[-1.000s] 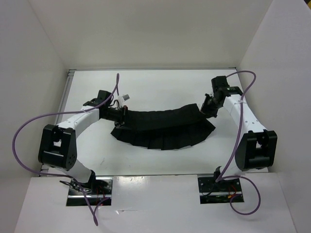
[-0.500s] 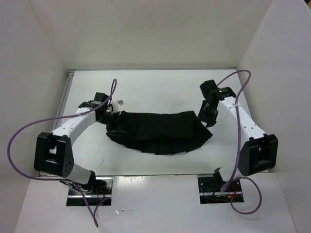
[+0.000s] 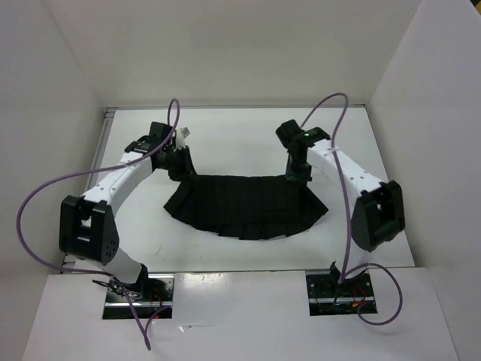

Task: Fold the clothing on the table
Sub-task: Fold the skirt

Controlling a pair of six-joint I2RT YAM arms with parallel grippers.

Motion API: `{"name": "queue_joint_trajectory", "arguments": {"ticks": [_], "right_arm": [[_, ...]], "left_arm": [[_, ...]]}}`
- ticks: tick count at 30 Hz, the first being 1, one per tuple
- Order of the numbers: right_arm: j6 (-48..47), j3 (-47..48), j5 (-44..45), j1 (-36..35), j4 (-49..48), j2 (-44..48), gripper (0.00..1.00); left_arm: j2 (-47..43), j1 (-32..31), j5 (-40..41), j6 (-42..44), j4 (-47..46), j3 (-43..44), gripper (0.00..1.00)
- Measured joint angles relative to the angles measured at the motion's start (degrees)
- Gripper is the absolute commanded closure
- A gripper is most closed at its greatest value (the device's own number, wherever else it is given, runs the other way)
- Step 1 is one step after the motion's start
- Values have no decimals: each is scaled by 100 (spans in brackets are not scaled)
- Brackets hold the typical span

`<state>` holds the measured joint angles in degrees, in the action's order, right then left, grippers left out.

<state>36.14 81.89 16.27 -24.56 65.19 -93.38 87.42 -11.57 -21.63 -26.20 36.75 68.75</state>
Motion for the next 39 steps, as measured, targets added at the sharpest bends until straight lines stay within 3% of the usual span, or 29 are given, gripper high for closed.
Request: {"name": "queue_joint_trajectory", "arguments": {"ticks": [6,14,21,23,25,27,34,39], "right_arm": [[-101,-229,-507,-205,-1049,-1045,76],[-295,-411,-1001,-127,-1495,-1958,76],[-629,354,-1239,385,-1576,-2406,73],[-734,498,-1196,562,-1797,-2433,63],[-855,551,-1176,699,-1941,-2319,46],[-960,551,-1189,804,-1958,-2096,40],[-1272,494,-1154,933,-1974,-970,37],[-1381,72,-1034,1045,-2011,-946,37]], "left_arm": [[1217,-177,107,-275,-793,101,88],[2162,-269,273,-525,-1095,22,89],[2828,-273,496,-560,-1067,1141,89],[2966,-273,540,-555,-1060,1419,89],[3045,-273,568,-553,-1056,1611,89],[3067,-273,595,-551,-1062,1716,88],[3064,-273,538,-551,-1029,1735,87],[3064,-273,505,-551,-1029,1705,87]]}}
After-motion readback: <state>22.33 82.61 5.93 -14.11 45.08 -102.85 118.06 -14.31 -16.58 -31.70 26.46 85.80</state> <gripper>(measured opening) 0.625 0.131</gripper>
